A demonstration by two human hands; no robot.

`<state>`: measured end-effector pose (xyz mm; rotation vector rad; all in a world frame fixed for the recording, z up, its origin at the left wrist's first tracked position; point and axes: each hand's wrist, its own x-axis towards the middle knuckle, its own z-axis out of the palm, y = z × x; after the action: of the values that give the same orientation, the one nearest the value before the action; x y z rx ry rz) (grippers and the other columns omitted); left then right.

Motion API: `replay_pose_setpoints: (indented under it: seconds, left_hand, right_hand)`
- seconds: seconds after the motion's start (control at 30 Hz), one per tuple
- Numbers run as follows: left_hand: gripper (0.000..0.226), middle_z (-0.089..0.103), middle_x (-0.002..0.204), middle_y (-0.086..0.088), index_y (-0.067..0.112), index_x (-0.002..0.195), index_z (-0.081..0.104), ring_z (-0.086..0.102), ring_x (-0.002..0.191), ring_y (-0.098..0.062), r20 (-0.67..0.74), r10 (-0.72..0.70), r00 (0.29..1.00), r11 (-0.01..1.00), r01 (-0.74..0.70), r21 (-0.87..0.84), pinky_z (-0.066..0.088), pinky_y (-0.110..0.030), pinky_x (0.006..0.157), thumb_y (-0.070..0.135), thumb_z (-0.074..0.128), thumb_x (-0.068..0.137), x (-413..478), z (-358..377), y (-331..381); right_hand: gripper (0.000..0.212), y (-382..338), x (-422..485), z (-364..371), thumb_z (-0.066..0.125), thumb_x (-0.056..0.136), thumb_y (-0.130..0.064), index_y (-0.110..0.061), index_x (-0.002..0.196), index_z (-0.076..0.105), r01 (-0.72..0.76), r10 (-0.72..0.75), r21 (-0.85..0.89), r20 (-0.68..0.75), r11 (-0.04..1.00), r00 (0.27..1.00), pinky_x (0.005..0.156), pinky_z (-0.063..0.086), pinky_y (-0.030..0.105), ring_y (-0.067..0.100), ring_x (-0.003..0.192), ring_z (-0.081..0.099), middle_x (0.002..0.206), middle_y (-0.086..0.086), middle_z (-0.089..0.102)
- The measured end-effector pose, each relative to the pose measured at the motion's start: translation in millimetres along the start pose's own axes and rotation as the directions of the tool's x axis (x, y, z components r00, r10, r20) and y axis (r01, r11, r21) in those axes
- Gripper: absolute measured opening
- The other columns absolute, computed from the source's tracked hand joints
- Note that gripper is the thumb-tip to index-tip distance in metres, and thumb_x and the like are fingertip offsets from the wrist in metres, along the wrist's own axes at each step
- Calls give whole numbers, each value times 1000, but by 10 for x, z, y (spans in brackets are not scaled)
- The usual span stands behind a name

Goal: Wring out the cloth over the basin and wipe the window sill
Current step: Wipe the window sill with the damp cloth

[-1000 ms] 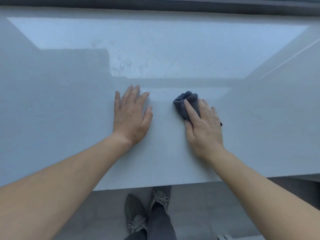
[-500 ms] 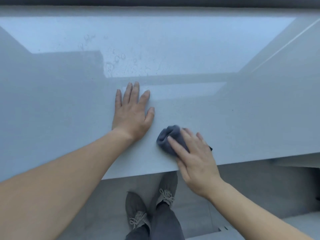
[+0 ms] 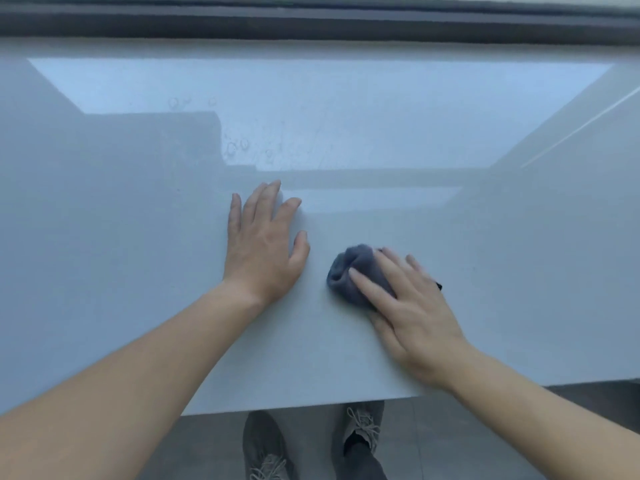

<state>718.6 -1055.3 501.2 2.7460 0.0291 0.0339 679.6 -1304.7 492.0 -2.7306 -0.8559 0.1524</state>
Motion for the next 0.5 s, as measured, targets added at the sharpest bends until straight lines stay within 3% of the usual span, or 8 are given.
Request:
replay_pose_setpoints:
  seconds: [0.07,0.13,0.23,0.3,0.37,0.5]
  left_hand:
    - [52,27,160,-11,18,139,48,15,150,-27,9,5,1000,1000,-5,-25,-1,-46,123,36,41,90,190,33,77]
    - [54,22,162,-10,18,141,46,11,152,-25,-3,-3,1000,999,2,-43,-2,-42,124,36,39,91,441,79,142]
    - [53,19,163,-8,20,144,43,9,152,-24,-21,-10,1000,999,9,-33,-2,-42,123,35,41,93,842,160,216]
    - [50,18,164,-7,23,145,42,8,152,-23,-21,-4,1000,1000,3,-8,-2,-43,123,33,45,95,1078,214,262]
    - [50,19,164,-6,24,144,42,9,152,-23,-32,7,999,1000,-7,18,-1,-44,123,34,43,96,1310,256,304]
    - [54,18,164,-7,26,147,39,8,152,-24,5,-60,998,998,60,35,-2,-43,123,38,37,94,1611,320,390]
  right_hand:
    - [64,46,-147,-39,52,91,-27,-35,151,33,211,-208,-14,112,977,972,123,14,47,26,151,18,163,5,23]
    - [64,323,100,-107,49,89,-28,-37,151,33,260,-256,-8,143,966,956,123,13,46,26,151,20,162,4,26]
    - [57,814,889,-204,40,93,-34,-35,150,36,-8,8,6,14,1000,1000,122,12,46,30,148,26,159,7,31]
    - [56,1056,1378,-289,37,96,-32,-35,152,33,-212,216,63,-54,975,975,123,10,46,29,147,23,159,5,28]
    - [56,1059,1504,-278,39,97,-29,-34,152,33,-281,289,83,-98,956,952,120,15,49,30,145,25,157,5,29]
    - [53,957,1023,-234,39,97,-31,-34,150,36,-23,23,30,-10,999,1000,122,15,48,28,147,23,159,5,30]
